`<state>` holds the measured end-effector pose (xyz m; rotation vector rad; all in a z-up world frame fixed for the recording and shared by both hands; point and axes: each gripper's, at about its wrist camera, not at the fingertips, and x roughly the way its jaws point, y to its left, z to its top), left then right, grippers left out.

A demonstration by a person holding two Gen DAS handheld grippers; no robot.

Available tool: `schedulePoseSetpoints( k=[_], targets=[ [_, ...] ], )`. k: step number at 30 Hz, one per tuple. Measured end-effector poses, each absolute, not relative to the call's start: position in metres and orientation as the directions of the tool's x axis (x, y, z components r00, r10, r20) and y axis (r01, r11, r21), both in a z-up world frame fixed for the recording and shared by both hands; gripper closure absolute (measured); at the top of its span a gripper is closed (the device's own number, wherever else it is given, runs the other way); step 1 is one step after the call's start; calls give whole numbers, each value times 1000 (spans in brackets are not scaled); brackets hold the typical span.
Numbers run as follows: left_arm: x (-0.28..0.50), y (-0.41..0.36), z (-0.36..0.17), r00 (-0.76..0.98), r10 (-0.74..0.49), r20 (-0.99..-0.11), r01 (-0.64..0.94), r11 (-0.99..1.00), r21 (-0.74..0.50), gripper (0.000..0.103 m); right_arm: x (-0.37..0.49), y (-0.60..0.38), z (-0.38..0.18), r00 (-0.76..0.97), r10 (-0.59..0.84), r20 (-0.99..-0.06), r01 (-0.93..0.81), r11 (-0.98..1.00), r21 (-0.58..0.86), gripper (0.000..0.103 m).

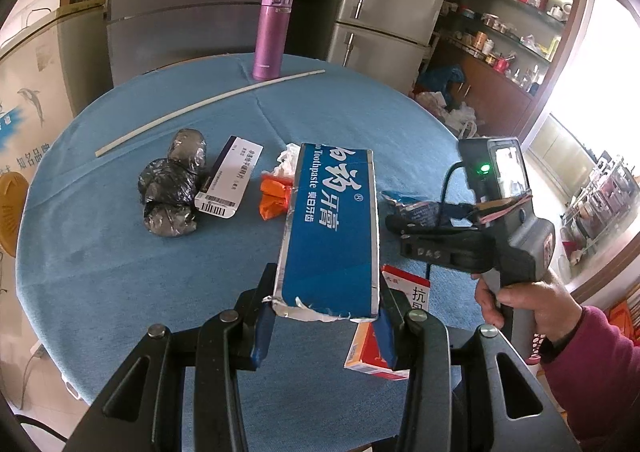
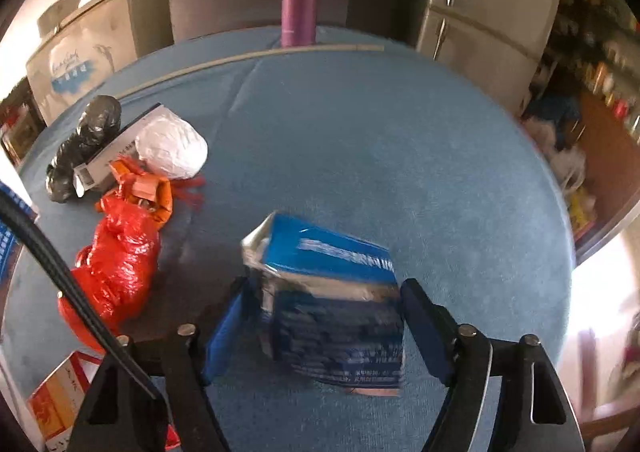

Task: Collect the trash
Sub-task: 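Grasp the blue-white flattened carton with the right tool, then drop the carton into the red basket with the right tool while the left tool drops the toothpaste box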

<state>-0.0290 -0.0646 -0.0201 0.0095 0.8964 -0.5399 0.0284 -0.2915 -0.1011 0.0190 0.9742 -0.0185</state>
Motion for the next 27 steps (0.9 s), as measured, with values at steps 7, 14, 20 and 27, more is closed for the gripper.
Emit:
schedulePoseSetpoints(
  k=[7,14,20,27],
  targets=[
    [-30,-70,-21,493,-444,-749,457,864,-211,59,22,-321,-95,583,129,-802,33,983,182,31],
    [-34,-83,-14,489,-457,-743,492,848,-198,59,-14,-332,-77,637,125,-761,67,974,215,31],
    [-49,-121,-7,463,-489,-739,580,798,-165,59,-73,-352,-46,701,72,-709,108,973,206,31],
    [-78,-183,2,420,-540,-729,715,692,-100,59,-145,-401,-28,744,-7,-668,233,940,249,30]
  ],
)
